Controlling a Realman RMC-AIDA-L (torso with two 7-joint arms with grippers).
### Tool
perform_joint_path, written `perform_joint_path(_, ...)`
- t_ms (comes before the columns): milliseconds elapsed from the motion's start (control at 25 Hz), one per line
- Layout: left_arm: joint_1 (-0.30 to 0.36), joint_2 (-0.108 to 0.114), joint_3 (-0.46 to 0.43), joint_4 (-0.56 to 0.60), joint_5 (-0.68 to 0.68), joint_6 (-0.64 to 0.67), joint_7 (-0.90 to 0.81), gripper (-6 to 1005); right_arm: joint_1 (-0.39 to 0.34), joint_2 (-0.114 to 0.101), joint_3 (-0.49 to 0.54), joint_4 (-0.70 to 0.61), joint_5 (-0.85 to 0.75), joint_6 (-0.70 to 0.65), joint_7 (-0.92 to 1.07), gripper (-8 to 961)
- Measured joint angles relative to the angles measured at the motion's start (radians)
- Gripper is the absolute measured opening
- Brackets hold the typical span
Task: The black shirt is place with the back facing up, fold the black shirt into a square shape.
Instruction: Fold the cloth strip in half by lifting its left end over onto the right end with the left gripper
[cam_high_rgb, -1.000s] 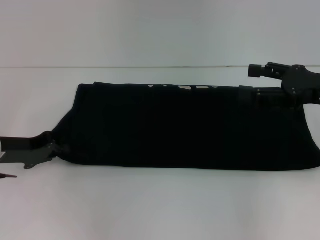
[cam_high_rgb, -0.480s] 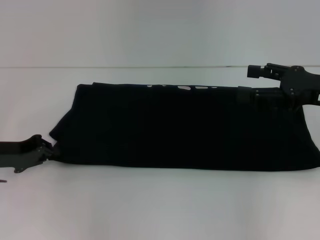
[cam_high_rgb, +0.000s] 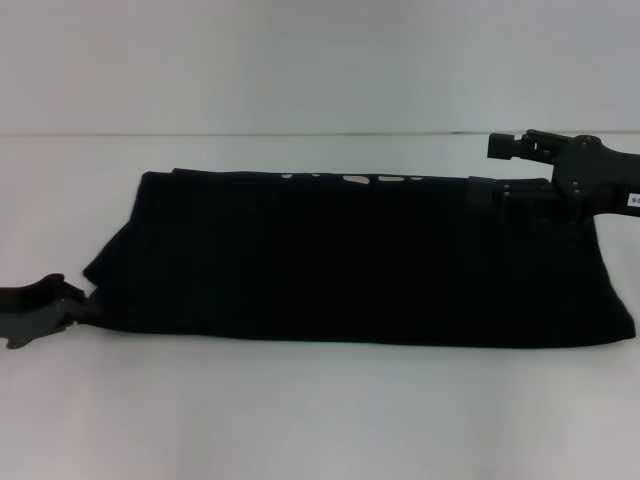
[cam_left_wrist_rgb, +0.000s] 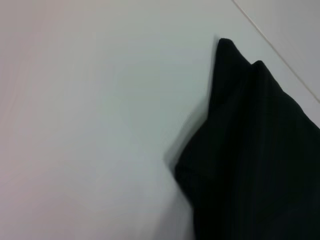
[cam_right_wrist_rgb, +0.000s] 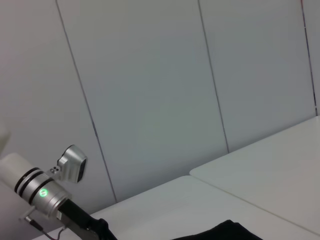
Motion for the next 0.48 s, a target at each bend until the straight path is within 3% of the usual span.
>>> perform_joint_path(200,0.036,0.007,0.0,0.064,0.004,0.002,0.03,59,0.01,0.017,-0.007,0.004,0.0,0.03,0.002,928)
perform_joint_path(480,0.072,0.023,0.0,0.146,0.046,0.012,0.078,60,0.035,0.065,-0.015,0.006,-0.002,0.087,-0.001,927)
